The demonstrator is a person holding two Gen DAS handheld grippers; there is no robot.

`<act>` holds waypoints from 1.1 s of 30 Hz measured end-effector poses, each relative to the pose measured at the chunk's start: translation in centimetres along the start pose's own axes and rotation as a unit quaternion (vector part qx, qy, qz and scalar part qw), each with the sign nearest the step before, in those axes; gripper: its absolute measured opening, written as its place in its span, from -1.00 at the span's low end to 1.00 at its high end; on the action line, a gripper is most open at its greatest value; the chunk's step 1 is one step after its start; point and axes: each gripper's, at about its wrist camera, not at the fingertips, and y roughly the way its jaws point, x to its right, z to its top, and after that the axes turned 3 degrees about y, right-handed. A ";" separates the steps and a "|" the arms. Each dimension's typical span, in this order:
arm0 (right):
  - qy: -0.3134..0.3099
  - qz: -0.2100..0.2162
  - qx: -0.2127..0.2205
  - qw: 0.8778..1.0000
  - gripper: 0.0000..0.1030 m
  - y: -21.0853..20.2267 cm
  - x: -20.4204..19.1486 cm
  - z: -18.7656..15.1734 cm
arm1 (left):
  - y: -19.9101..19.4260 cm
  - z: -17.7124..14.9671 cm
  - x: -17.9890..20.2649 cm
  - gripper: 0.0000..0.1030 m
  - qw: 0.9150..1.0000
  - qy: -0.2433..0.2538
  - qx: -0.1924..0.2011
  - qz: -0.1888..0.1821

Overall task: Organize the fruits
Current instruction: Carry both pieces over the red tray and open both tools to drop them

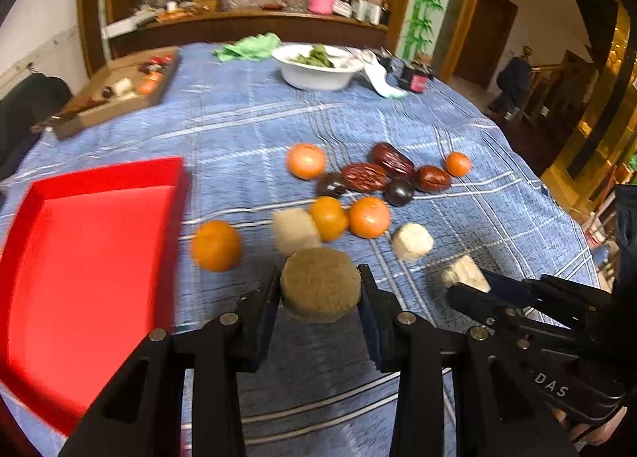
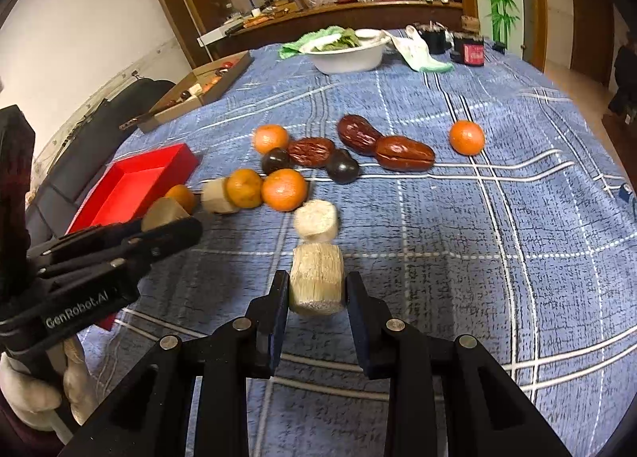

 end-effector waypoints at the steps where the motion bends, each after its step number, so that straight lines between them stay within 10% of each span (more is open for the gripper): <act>1: -0.005 0.000 0.004 1.000 -0.39 -0.3 -0.5 0.0 | -0.4 0.0 -0.2 -0.29 1.000 -0.001 0.005 0.005; 18: -0.108 0.071 0.023 0.991 -0.39 -1.2 -14.7 2.8 | -7.6 -2.1 -13.7 -0.28 0.977 -0.092 0.078 0.175; 33: -0.185 0.111 -0.062 0.974 -0.37 8.6 -26.6 1.3 | -6.5 -4.8 -22.5 -0.28 0.965 -0.168 0.043 0.195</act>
